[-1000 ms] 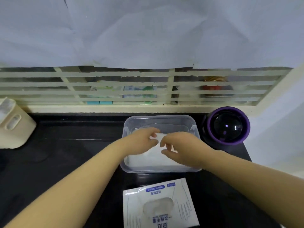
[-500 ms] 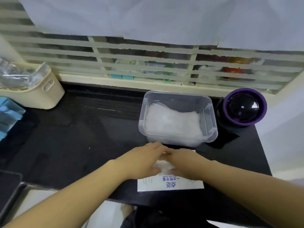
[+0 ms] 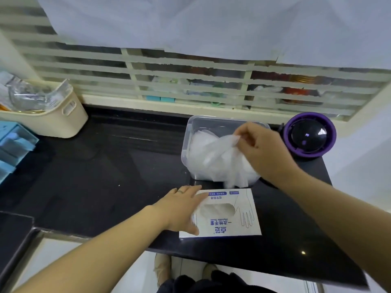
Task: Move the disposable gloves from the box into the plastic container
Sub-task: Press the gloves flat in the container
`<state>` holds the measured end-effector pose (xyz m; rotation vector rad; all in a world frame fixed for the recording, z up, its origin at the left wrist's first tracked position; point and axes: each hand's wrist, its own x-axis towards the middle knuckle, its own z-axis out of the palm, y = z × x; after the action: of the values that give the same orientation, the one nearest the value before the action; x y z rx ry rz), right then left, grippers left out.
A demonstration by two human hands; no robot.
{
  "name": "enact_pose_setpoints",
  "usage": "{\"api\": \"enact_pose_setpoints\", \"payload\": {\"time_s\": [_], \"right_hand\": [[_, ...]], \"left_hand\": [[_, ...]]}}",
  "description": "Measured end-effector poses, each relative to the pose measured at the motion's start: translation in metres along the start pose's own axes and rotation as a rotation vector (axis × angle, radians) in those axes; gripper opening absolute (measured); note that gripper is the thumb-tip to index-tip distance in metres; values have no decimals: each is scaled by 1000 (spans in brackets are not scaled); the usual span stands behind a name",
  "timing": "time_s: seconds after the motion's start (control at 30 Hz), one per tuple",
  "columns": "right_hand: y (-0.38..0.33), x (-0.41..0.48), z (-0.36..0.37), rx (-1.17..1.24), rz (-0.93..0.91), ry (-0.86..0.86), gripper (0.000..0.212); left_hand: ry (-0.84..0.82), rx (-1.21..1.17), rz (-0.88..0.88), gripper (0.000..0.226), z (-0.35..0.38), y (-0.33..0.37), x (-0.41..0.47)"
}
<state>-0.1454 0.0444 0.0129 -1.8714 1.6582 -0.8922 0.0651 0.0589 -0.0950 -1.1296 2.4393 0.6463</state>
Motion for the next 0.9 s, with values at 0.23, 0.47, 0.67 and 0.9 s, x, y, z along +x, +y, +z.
{"api": "enact_pose_setpoints", "payload": {"time_s": [0.23,0.47,0.67,0.9], "right_hand": [[-10,7,-31,285,473,-281,14],[-10,-5,-24,855,760,-495,24],[11,-16,-9,1127,943,-470,38],[17,-16,-11,1234,829,-396,74]], "left_hand": [[4,-902,-3,42,-59,1,-25],[195,-1746,6,39,-94,21,-25],[197,-1995,-201,30,-110,25,-23],[285,-2193,-329,31,-118,15,-12]]}}
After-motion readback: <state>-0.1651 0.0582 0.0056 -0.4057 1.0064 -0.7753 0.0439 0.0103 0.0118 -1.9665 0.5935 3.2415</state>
